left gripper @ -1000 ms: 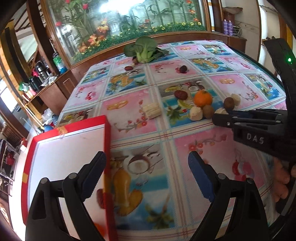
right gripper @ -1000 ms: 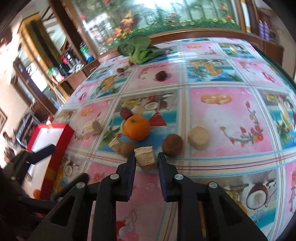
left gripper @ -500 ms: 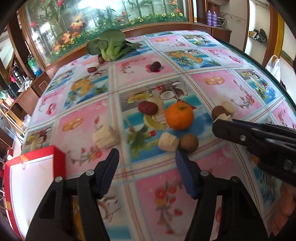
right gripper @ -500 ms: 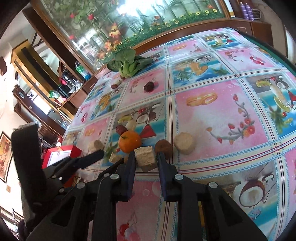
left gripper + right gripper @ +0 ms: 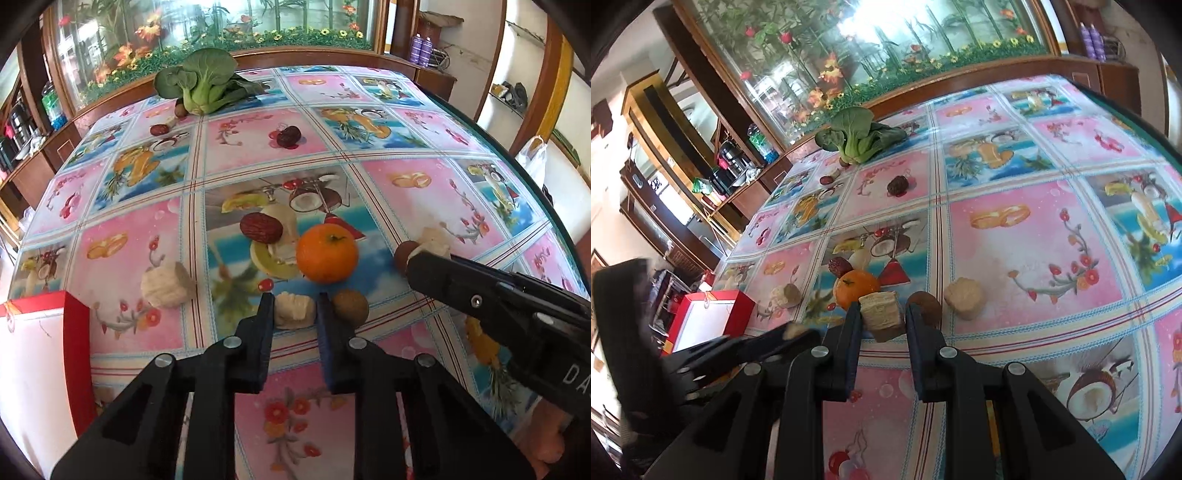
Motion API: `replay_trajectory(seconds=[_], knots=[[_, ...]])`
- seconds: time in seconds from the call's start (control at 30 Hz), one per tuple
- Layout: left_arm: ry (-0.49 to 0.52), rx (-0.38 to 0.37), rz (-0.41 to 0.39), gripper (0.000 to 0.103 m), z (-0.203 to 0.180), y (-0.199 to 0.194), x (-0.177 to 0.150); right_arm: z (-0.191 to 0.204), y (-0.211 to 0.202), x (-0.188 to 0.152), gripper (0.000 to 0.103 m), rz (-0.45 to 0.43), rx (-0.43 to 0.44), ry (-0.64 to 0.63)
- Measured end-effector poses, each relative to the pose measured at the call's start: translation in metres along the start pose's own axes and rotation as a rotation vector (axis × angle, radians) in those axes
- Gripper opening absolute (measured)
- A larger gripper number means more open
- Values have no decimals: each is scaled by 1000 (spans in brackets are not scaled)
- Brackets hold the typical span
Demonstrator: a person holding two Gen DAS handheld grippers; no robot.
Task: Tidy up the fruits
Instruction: 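Grasp a beige cube with the right gripper while the left grasps a small beige cube, then carry both beige cubes into the tray and open both grippers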
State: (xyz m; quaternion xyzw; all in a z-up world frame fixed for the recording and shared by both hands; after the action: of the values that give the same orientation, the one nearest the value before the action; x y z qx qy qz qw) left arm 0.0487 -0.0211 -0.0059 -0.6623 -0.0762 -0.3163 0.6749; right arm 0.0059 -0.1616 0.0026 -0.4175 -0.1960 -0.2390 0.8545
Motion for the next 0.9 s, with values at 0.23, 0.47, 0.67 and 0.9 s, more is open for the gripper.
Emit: replay_trajectory(seconds=[0.23,0.47,0.67,0.9], knots=[[-60,52,-66,24,9,-39,-18,19,-3,-10,22,-57,-23,-113],[-118,152,-235,24,30,-125,-59,38,-13,-23,22,-100,-12,-161],[-160,256,-258,24,58,-161,-96,89,-9,-55,22,-24,96,-203],[-273,349,-218,24,114,-176,-148,178,1,-101,22,82,250,-352]])
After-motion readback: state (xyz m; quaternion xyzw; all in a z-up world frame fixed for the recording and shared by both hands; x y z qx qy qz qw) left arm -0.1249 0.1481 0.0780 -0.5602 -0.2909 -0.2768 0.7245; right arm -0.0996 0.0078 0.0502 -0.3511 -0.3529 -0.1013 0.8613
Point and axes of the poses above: each gripper's, at about its wrist camera, not at the fingertips, and y roughly the way its jaws point, z to its left, x to its top, the point moved 2 cm from there along y, roughly the way its jaws point, and after that the axes turned 10 degrees about y, right-handed, at the moved point
